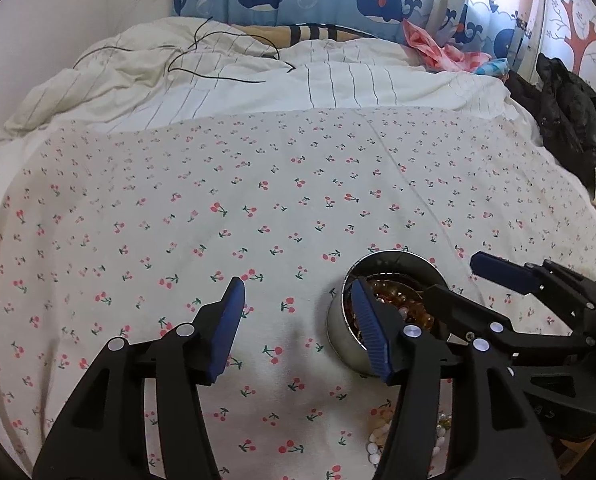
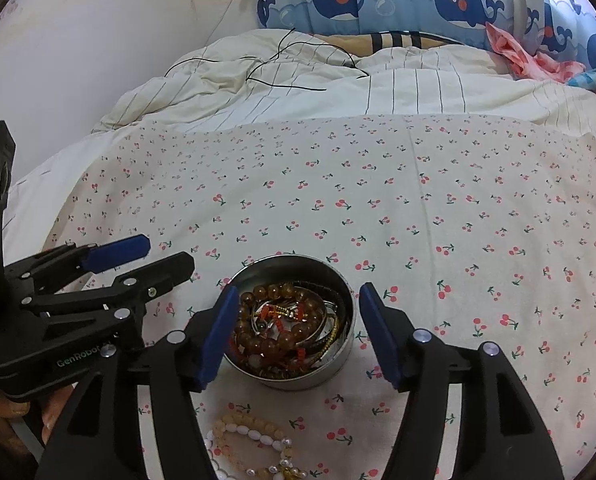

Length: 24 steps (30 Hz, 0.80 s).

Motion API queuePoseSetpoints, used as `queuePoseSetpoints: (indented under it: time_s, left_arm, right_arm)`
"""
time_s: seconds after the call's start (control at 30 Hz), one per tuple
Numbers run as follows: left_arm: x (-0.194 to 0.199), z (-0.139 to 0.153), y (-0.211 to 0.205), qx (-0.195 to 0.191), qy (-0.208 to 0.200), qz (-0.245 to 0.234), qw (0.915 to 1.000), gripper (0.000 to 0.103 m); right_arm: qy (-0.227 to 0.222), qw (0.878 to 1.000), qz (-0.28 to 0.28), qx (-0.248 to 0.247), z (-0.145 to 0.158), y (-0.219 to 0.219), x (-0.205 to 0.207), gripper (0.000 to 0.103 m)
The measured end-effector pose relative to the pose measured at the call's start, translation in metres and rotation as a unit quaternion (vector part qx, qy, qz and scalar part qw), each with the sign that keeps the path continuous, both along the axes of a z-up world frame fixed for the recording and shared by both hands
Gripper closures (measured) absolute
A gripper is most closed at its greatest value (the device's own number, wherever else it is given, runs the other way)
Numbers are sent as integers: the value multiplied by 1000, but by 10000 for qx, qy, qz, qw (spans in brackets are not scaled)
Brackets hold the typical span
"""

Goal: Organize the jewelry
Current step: 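Carry the bangle and amber bracelet over the tin and open both tools, then move both tools to the white bead and peach bead bracelets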

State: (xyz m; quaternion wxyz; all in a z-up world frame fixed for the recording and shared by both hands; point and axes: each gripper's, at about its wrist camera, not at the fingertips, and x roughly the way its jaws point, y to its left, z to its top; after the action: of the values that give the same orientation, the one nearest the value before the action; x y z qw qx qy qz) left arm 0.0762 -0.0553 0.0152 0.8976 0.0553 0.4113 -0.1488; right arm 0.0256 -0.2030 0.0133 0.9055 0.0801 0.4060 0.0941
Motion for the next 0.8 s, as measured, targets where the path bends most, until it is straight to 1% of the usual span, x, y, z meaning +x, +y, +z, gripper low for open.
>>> queuePoseSetpoints:
  time_s: [0.3,0.37,0.53,0.67,0.8]
  left_arm:
    - [-6,2,-2,169,-102,-43,9998,47]
    - [-8,1,-3,237,-138,-71,9996,46]
    - [-17,1,-6,440,-264,-180,9985,43]
    - [-22,0,-6,495,-293,-268,9980,40]
    - [-28,-2,-5,678,-345,-285,9967,39]
  right_arm:
    - [-9,9999,24,-142,1,2,-6,34]
    - [-29,9998,64,-208,2,1,-9,31]
    - [-24,9994,109,-337,2,-1,-16,30]
    - [33,9991,143,-400,-1,-7,-21,29]
    - [119,9988,175,-451,-4,-14,-28,28]
